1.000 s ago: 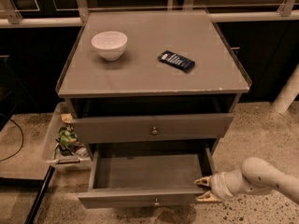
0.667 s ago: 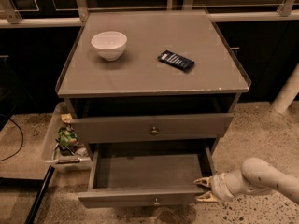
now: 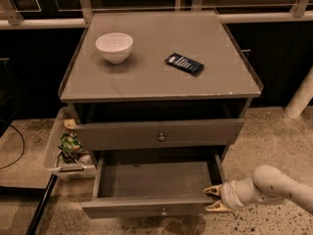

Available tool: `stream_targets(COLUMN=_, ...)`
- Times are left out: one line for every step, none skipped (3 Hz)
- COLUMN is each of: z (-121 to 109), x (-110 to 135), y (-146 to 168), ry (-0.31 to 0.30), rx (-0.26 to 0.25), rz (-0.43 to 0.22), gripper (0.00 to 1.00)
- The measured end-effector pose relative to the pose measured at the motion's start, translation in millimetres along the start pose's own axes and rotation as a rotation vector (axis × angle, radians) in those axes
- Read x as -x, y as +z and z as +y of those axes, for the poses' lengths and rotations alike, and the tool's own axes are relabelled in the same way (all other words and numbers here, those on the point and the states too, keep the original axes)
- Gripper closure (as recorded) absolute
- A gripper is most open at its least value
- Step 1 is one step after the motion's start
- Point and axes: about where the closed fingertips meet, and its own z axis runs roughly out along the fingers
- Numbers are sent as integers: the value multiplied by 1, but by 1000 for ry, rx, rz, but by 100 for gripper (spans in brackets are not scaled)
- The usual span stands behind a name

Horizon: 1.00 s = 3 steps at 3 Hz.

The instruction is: Open middle drawer

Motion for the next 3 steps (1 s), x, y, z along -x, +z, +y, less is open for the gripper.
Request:
stream_targets(z=10, x=0, y=-3, ry=-9, rx=5, rz=-11, gripper=46)
stream_targets(z=21, x=-1, y=-6, ry=-15, rx=10, rz=-15, gripper=69)
stream_targets(z=23, x=-1, y=-8, ry=-18, rx=9, rz=-16, gripper=92)
